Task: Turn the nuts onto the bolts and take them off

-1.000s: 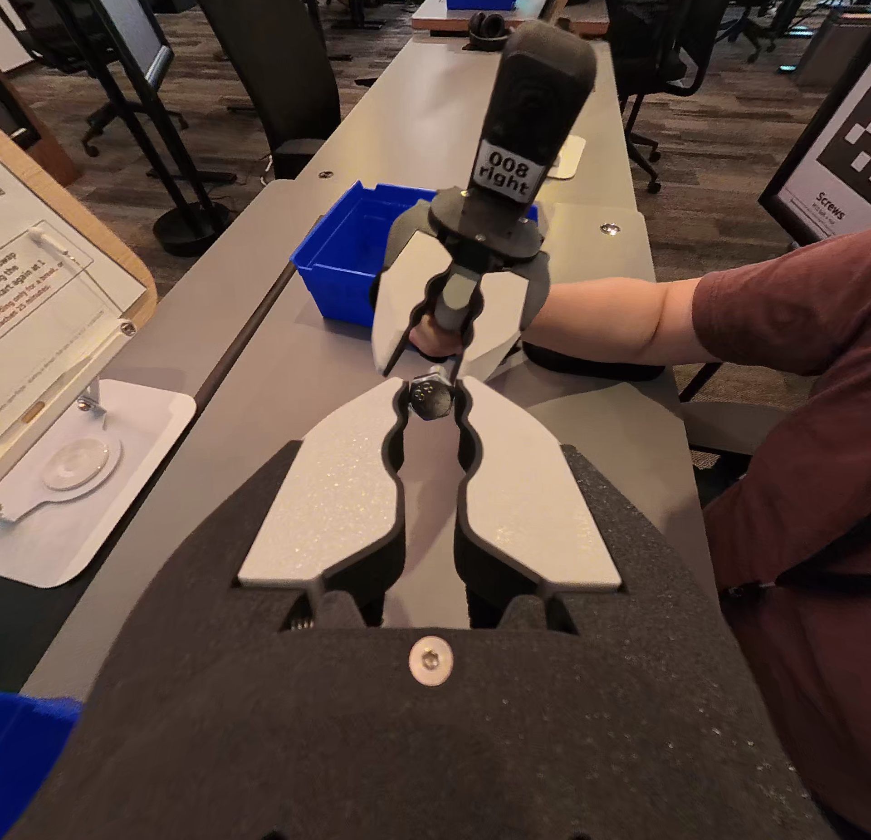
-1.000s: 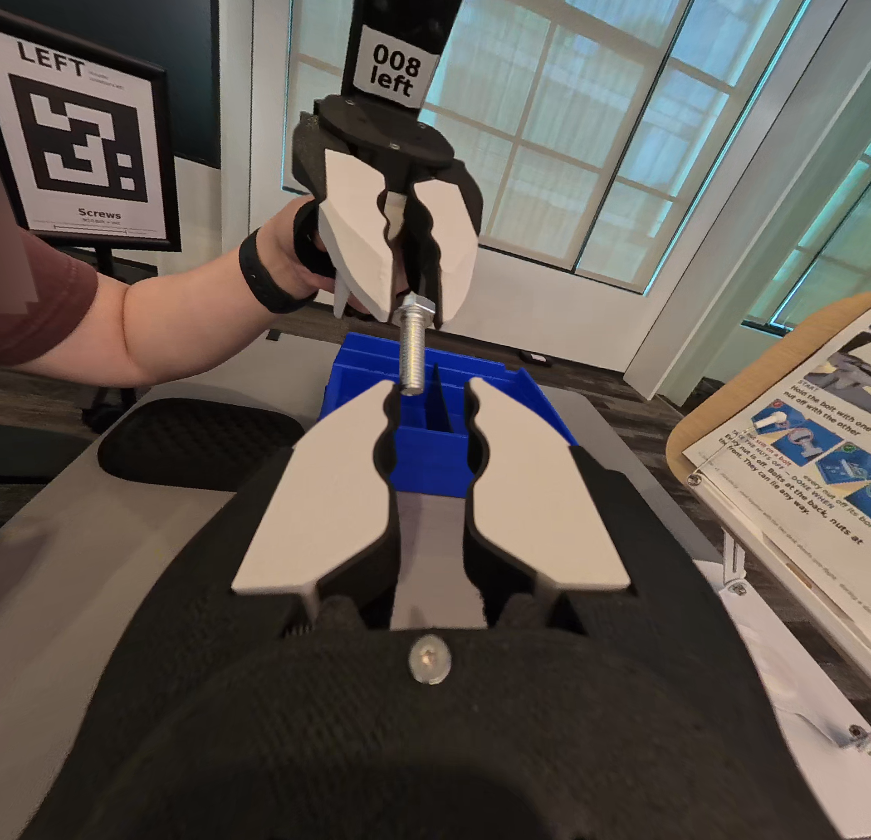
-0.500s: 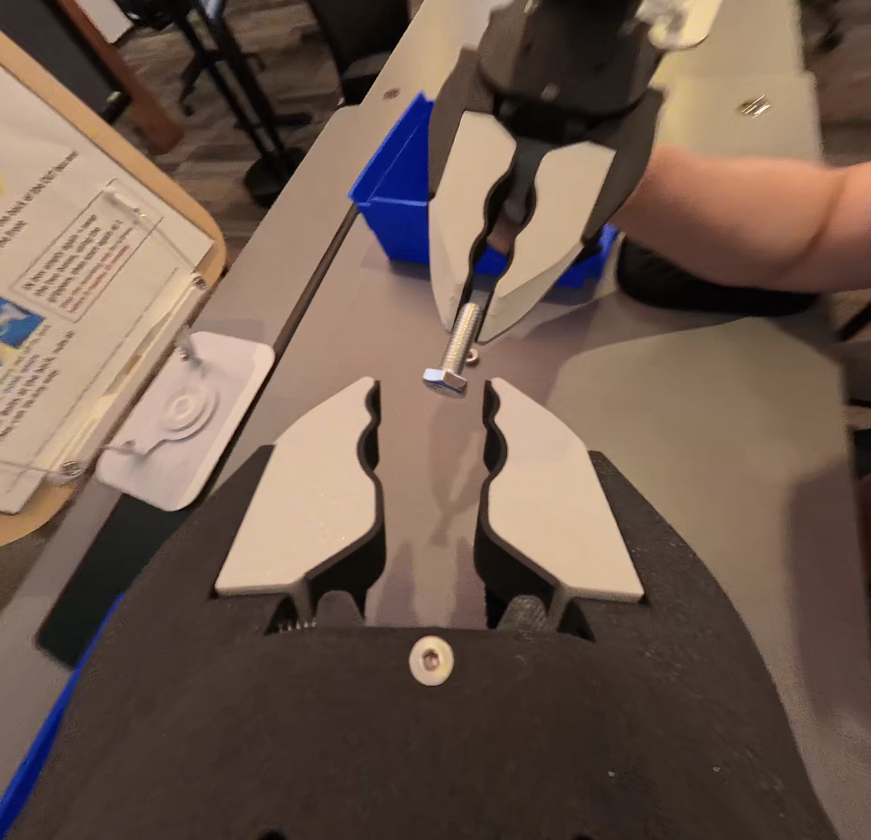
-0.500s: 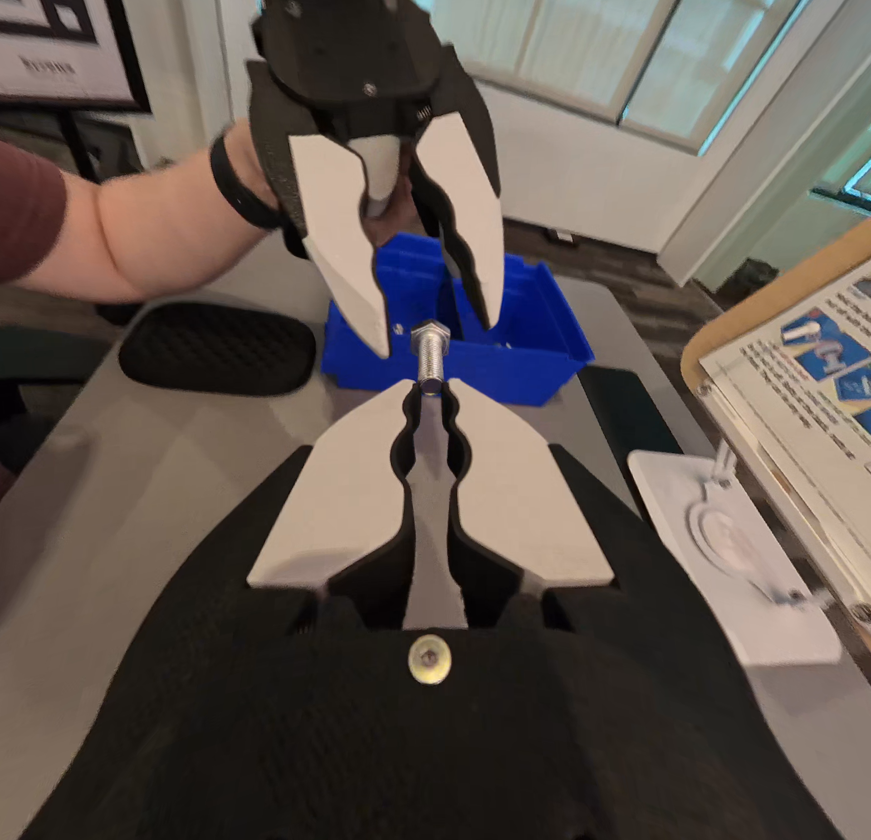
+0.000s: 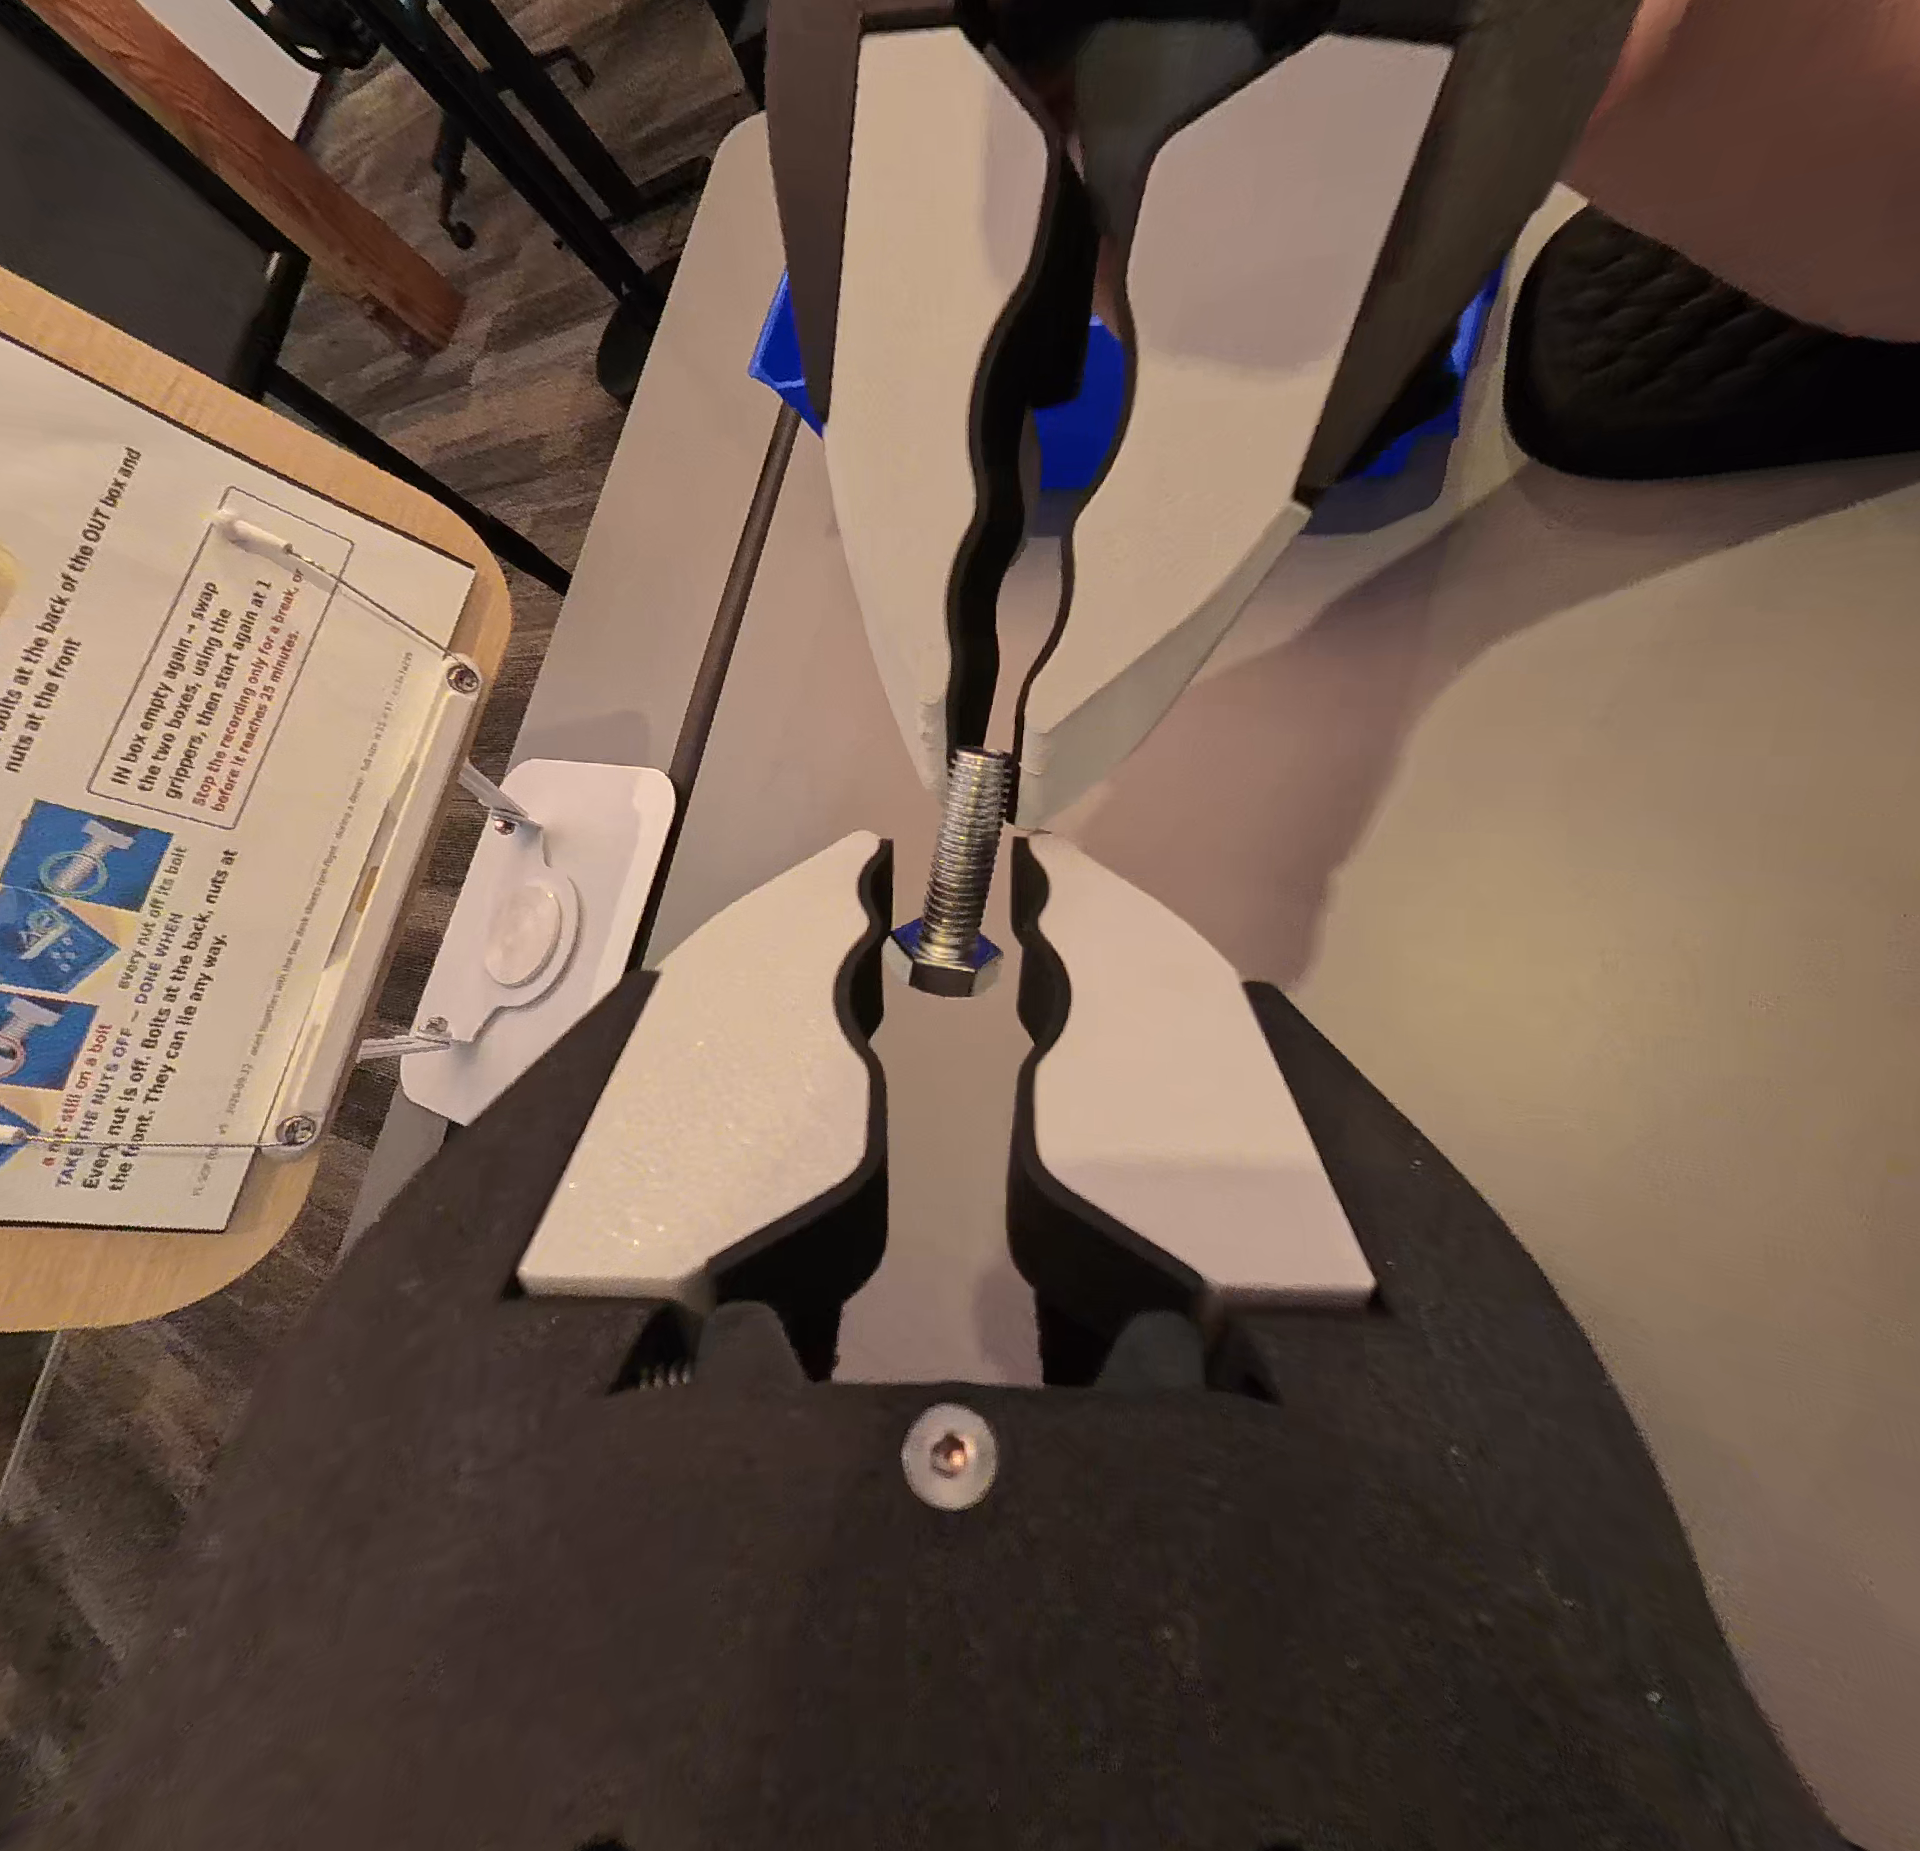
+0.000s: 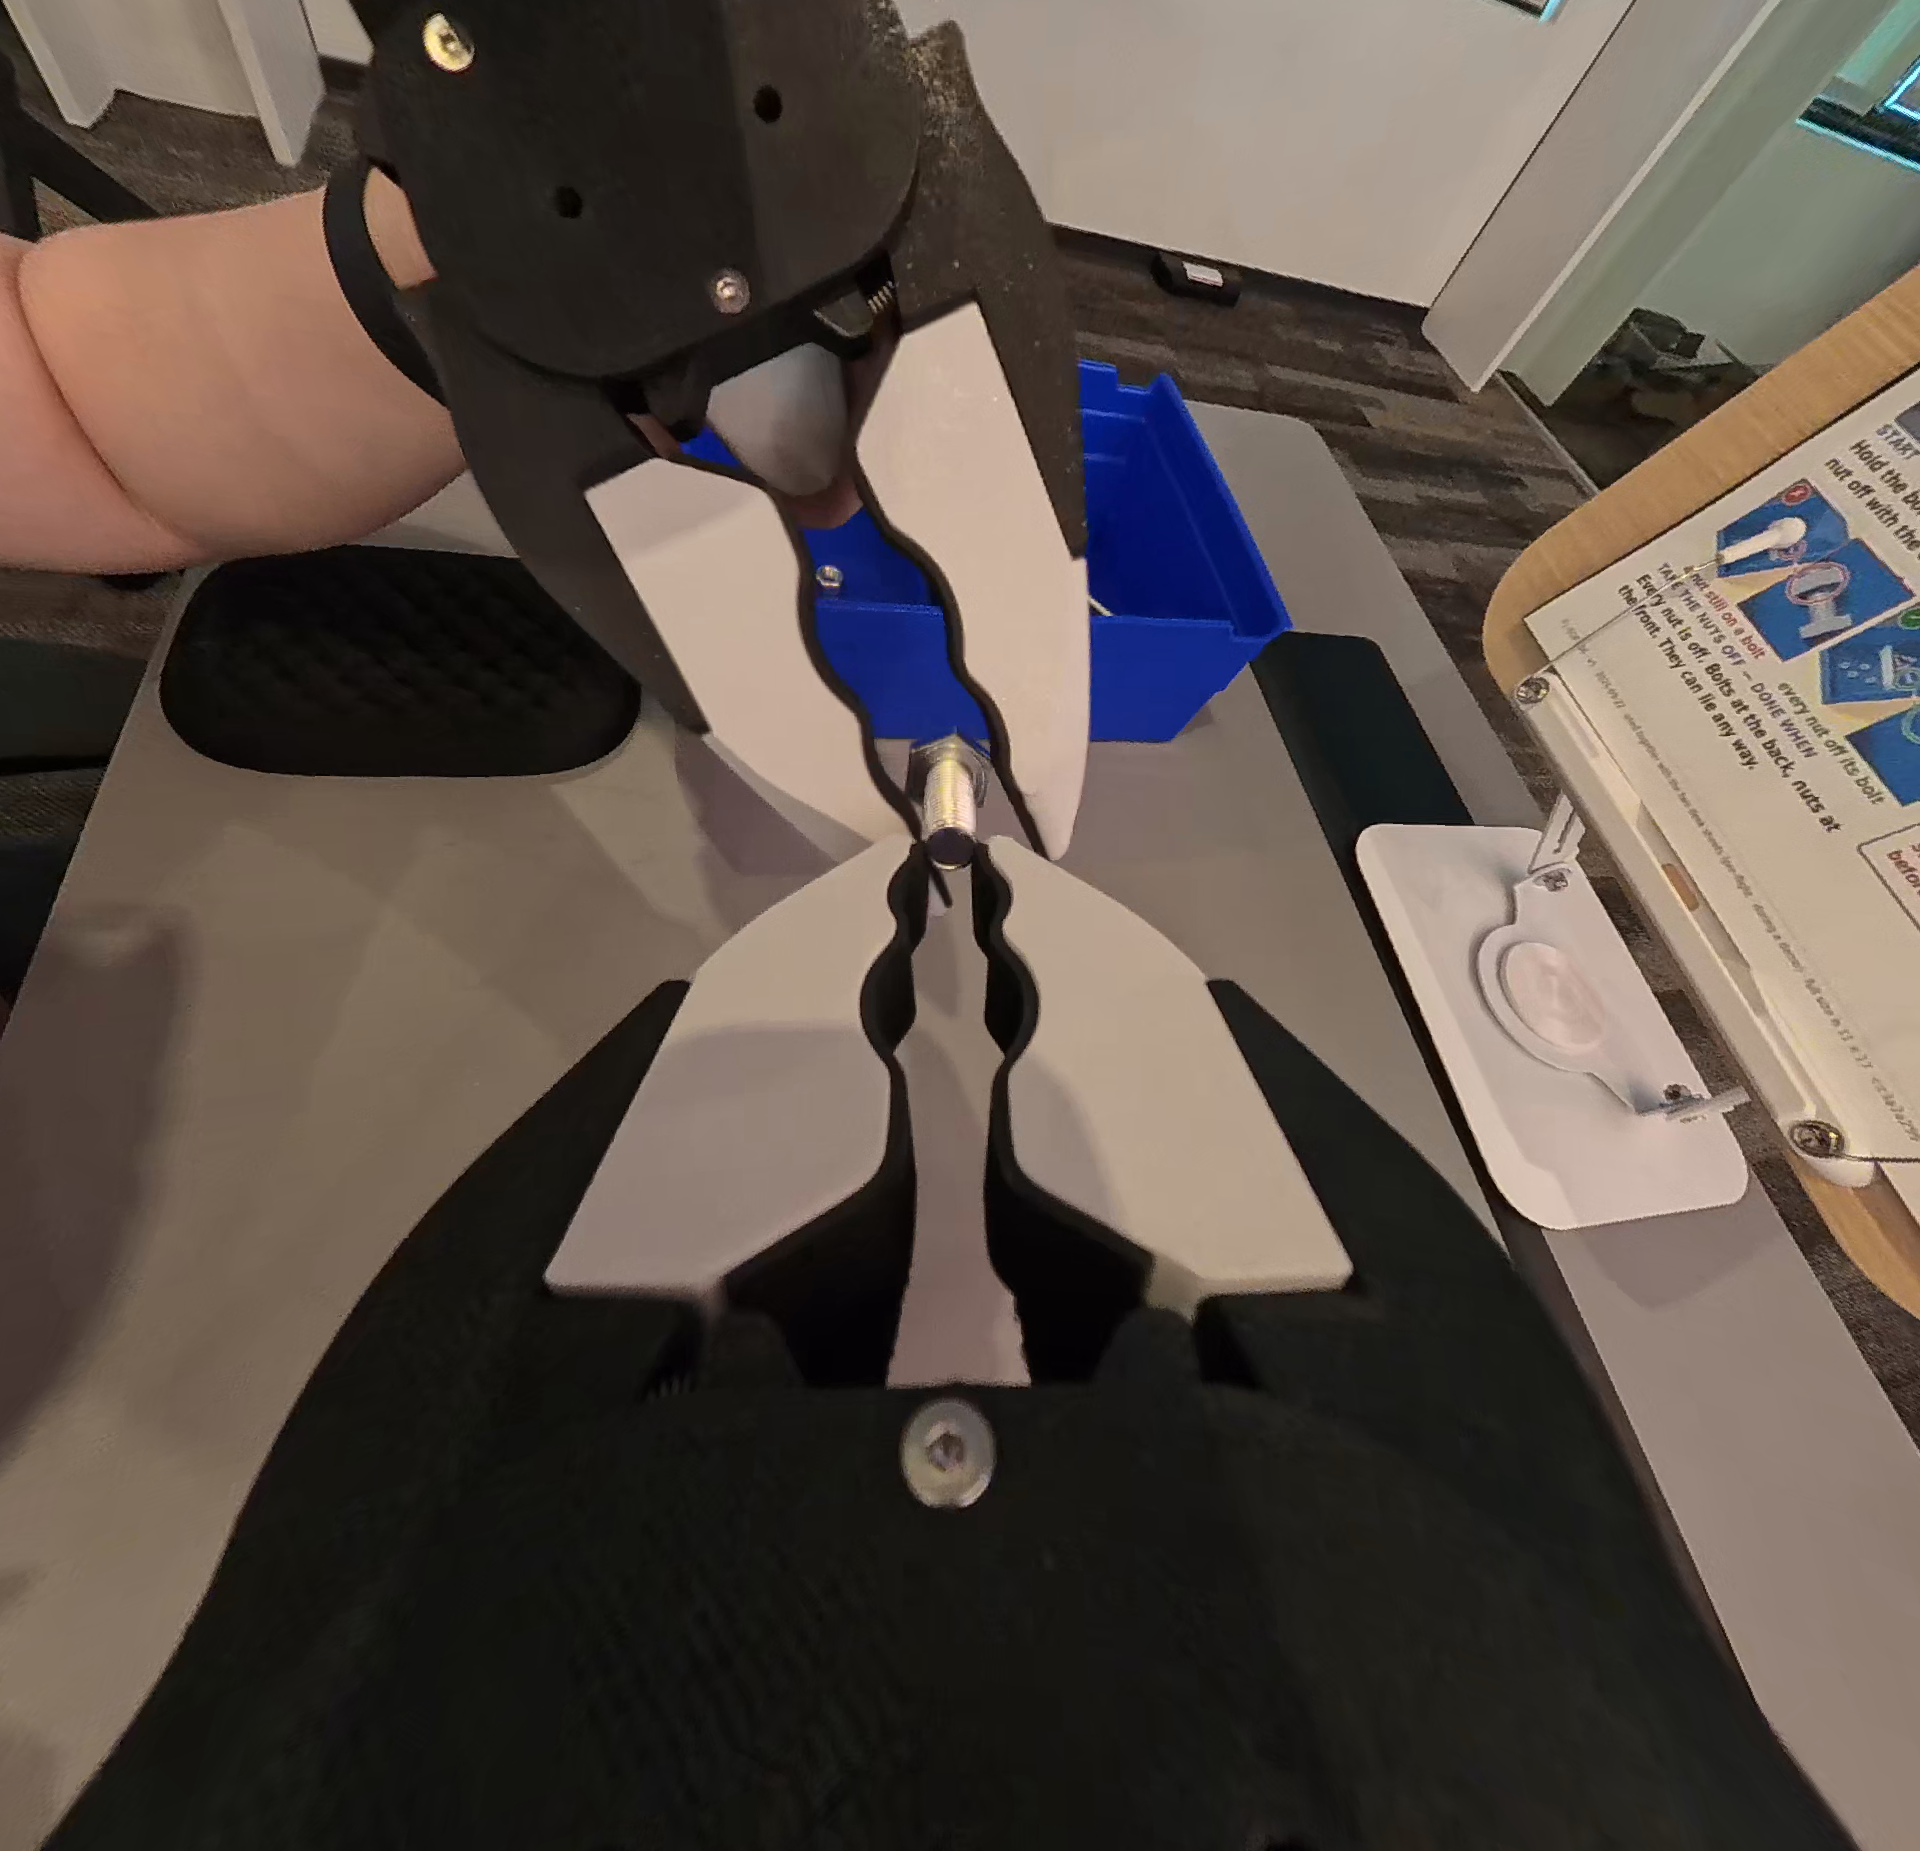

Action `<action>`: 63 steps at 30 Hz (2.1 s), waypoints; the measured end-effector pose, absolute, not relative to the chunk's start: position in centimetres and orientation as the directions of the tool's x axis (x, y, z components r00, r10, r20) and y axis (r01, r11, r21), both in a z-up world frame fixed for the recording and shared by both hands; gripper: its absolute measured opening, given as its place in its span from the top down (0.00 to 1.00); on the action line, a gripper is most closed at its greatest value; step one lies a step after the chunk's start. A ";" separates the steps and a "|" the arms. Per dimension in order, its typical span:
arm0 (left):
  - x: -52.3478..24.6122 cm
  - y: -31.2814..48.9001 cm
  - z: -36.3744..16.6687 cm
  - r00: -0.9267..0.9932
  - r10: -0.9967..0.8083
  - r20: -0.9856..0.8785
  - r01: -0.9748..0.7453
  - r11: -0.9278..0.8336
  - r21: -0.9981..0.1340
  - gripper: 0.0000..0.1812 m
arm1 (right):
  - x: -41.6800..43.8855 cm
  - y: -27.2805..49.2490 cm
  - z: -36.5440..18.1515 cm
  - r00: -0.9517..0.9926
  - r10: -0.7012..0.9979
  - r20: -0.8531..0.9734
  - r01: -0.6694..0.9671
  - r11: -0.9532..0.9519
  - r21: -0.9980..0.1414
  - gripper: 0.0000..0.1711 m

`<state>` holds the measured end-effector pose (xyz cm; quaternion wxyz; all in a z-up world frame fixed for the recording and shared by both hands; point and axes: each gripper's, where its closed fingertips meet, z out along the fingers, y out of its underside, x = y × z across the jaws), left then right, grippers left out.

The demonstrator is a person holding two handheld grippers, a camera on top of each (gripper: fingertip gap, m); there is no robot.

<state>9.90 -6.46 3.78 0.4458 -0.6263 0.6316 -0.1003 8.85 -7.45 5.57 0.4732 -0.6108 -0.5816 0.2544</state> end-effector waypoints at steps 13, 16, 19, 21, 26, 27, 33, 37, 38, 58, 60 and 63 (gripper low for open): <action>10.5 -6.1 2.8 0.178 -0.858 -0.482 -0.722 0.219 -0.656 0.94 | 9.0 -7.8 5.6 0.211 0.921 0.327 0.540 0.169 -0.824 0.95; 10.6 -5.9 3.6 0.206 -0.827 -0.523 -0.712 0.240 -0.660 0.94 | 9.1 -7.7 6.2 0.215 0.906 0.365 0.520 0.209 -0.828 0.95; 10.8 -5.7 4.0 0.239 -0.800 -0.551 -0.714 0.240 -0.658 0.95 | 9.5 -7.5 6.8 0.224 0.900 0.375 0.496 0.226 -0.839 0.93; 10.8 -5.4 4.2 0.259 -0.784 -0.564 -0.716 0.236 -0.657 0.98 | 9.7 -7.7 7.4 0.216 0.907 0.363 0.460 0.234 -0.857 0.90; 11.9 -6.3 4.8 0.249 -0.865 -0.436 -0.611 0.209 -0.763 0.98 | 10.7 -7.9 9.1 0.200 0.915 0.352 0.363 0.264 -0.894 0.89; 12.1 -6.6 5.1 0.233 -0.888 -0.396 -0.586 0.197 -0.786 0.98 | 10.9 -7.9 9.3 0.200 0.913 0.354 0.345 0.273 -0.898 0.89; 13.3 -8.4 7.1 0.134 -0.981 -0.140 -0.399 0.075 -0.914 0.98 | 10.9 -8.6 11.1 0.124 0.983 0.132 0.137 0.115 -0.984 0.89; 13.4 -9.2 7.4 0.072 -0.997 0.011 -0.321 -0.034 -0.947 0.98 | 10.6 -9.2 11.8 0.020 0.999 -0.042 0.025 -0.042 -0.999 0.89; 13.4 -9.2 7.3 0.066 -0.997 0.034 -0.312 -0.053 -0.948 0.98 | 10.4 -9.0 11.4 0.013 0.998 -0.063 0.034 -0.064 -0.997 0.88; 13.2 -7.8 5.0 -0.034 -0.786 0.617 -0.233 -0.594 -0.769 0.96 | 8.8 -6.0 7.1 -0.022 0.884 -0.467 0.046 -0.466 -0.884 0.95; 13.1 -8.1 5.2 -0.053 -0.775 0.630 -0.242 -0.602 -0.761 0.95 | 8.9 -6.2 7.2 -0.037 0.877 -0.479 0.052 -0.477 -0.878 0.95; 13.1 -8.1 5.3 -0.048 -0.776 0.629 -0.233 -0.603 -0.763 0.94 | 9.0 -6.1 7.1 -0.027 0.882 -0.471 0.054 -0.470 -0.881 0.95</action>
